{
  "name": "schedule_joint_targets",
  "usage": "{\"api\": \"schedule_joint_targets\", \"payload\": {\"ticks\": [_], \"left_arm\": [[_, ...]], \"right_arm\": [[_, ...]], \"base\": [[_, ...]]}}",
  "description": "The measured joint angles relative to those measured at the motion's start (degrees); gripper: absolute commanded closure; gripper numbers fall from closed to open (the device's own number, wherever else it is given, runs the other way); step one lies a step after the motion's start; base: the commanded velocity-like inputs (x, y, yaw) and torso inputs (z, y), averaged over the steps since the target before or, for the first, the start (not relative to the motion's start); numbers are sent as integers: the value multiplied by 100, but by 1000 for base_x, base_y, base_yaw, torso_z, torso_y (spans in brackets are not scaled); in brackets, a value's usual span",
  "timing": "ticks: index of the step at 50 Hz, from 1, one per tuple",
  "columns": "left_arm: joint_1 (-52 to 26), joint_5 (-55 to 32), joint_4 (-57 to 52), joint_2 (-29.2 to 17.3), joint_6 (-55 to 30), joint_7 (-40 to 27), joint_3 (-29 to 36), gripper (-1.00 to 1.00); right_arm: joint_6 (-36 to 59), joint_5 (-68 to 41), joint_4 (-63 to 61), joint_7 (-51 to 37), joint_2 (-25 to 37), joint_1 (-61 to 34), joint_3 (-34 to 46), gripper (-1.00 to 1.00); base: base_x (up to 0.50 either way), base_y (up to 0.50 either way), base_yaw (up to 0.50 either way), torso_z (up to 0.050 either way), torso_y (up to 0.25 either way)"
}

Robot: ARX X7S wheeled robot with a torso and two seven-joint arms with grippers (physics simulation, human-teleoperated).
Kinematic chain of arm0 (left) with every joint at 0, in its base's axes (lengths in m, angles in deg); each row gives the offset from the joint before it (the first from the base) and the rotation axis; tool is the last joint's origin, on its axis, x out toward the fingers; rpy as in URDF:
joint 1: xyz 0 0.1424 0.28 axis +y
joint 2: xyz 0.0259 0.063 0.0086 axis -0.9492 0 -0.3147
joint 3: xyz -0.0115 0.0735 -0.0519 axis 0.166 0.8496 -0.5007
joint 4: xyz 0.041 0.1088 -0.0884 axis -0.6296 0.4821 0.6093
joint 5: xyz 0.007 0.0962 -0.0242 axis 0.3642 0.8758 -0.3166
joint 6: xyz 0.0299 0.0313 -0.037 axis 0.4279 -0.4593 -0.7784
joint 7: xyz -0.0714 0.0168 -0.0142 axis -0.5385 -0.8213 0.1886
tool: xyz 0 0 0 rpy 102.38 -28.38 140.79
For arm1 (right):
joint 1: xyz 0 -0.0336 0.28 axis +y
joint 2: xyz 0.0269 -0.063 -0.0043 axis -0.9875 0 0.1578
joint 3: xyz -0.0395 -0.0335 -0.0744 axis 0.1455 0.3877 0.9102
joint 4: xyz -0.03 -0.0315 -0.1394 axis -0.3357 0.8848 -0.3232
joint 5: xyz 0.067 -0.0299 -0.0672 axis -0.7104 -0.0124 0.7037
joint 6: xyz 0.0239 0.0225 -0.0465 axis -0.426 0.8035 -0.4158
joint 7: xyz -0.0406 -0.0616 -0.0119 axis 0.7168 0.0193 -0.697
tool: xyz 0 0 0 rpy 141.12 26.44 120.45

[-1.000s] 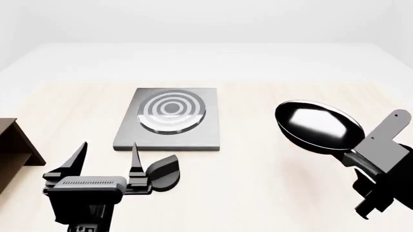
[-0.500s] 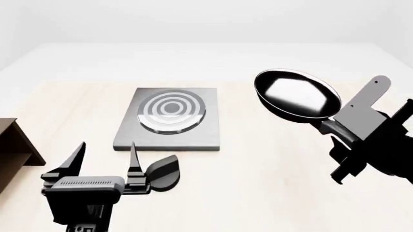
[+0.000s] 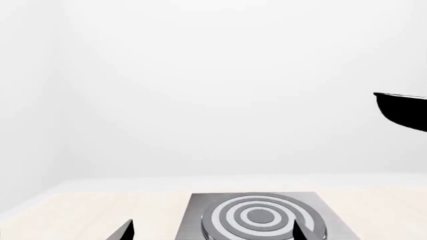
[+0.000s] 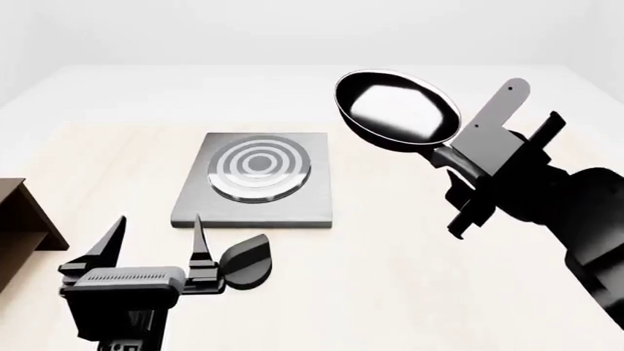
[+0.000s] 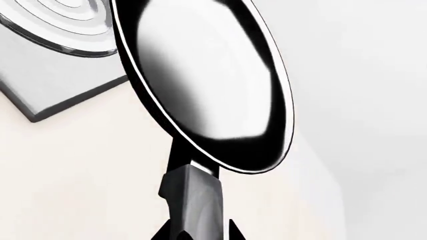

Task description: Turn on the stove and put the frying pan on it.

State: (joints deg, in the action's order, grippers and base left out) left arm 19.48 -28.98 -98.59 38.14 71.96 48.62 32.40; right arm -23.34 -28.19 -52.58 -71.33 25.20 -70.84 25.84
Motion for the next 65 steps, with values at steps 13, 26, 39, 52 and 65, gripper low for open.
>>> {"api": "schedule_joint_targets", "payload": {"ticks": [13,26,39,52,65], "left_arm": [[1,-17,-25,-36,-12,-35,-17,-100],[-6,8,-37,-51,-20,-96,-17,-100],[-24,-14,-2,-35,-20,-153,-28,-100],[0,-167,50,-15,109,-112,-70,-100],[103,-362,94,-51,477,115,-92,-100]], "right_arm": [[-461,254,604,-43,-653,-310,344,100],[-910,431,1202,-76,-1225,-555,551,100],[-1401,527,1864,-103,-1834,-729,680,100],[-1843,634,2458,-226,-2380,-844,762,100],[-2326,787,3151,-433,-2940,-910,883,100]], "base": [[0,0,0,0,2],[0,0,0,0,2],[0,0,0,2,2],[0,0,0,0,2],[0,0,0,0,2]]}}
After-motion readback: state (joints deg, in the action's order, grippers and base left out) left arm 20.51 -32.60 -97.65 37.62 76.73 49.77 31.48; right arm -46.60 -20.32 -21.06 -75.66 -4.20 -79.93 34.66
